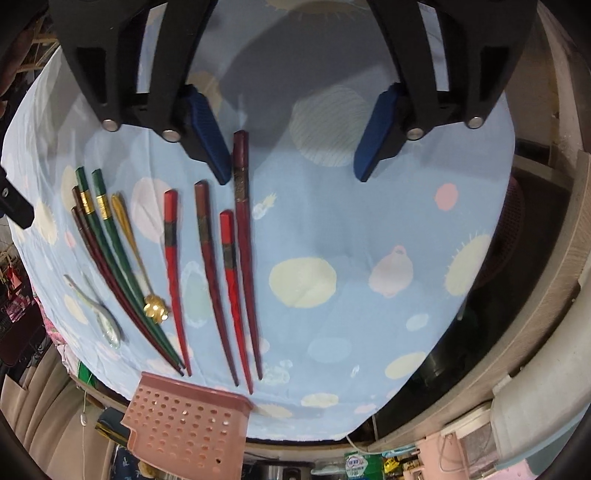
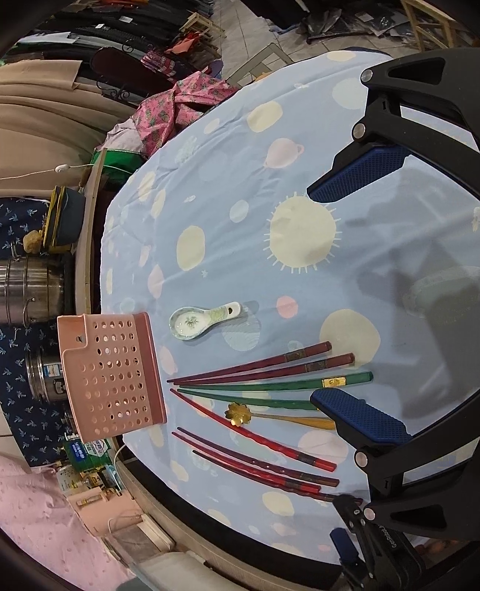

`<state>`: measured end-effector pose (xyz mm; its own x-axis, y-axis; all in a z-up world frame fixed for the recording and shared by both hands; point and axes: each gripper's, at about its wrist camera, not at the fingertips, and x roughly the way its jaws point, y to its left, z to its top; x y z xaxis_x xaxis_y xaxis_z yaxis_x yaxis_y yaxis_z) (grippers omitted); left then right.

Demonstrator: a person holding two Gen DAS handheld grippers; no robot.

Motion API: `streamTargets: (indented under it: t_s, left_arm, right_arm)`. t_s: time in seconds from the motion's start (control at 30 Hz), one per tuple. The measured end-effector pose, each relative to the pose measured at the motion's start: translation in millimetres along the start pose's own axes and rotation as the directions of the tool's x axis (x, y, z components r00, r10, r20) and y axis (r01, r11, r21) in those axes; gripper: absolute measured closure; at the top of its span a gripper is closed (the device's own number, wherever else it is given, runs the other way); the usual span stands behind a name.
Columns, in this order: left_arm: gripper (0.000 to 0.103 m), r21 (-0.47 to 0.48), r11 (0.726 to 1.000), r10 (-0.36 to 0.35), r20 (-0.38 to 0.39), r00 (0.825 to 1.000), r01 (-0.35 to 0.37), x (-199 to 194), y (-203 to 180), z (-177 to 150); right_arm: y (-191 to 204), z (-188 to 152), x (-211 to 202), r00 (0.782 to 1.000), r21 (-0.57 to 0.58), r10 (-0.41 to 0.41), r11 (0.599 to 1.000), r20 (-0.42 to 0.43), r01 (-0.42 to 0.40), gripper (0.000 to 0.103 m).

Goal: Organize utensils
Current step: 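Close the left tool on a dark red chopstick while the right tool approaches the white spoon, then close the right tool on the white ceramic spoon handle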

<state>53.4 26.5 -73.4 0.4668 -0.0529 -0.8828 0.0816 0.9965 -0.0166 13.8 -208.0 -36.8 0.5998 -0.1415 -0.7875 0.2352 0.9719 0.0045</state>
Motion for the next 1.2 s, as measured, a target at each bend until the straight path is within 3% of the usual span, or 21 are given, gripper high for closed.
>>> streamTargets:
  t_s: [0.07,0.2,0.37,0.97,1.2]
  left_arm:
    - [0.047,0.004,1.0,0.005,0.006,1.0,-0.005,-1,1,0]
    - [0.074,-0.004,1.0,0.001,0.013,1.0,-0.001,0,4,5]
    - [0.089,-0.016,1.0,-0.001,0.013,1.0,0.001,4,9,12]
    - [0.092,-0.014,0.999,0.037,0.036,0.999,-0.036,24,10,49]
    - [0.092,-0.013,0.999,0.041,0.047,0.998,-0.04,29,10,58]
  right_arm:
    - [1,3,2,1.0,-0.001,0.005,1.0,0.005,-0.005,0.007]
    - [-1,14,12,1.0,0.01,0.015,1.0,0.001,-0.015,0.015]
    - [1,28,20,1.0,0.014,0.023,1.0,0.008,-0.023,0.026]
    - [-2,70,75,0.998,0.055,0.054,0.997,-0.026,-0.052,0.068]
    - [-9,73,107,0.992,0.098,0.089,0.992,-0.09,-0.081,0.085]
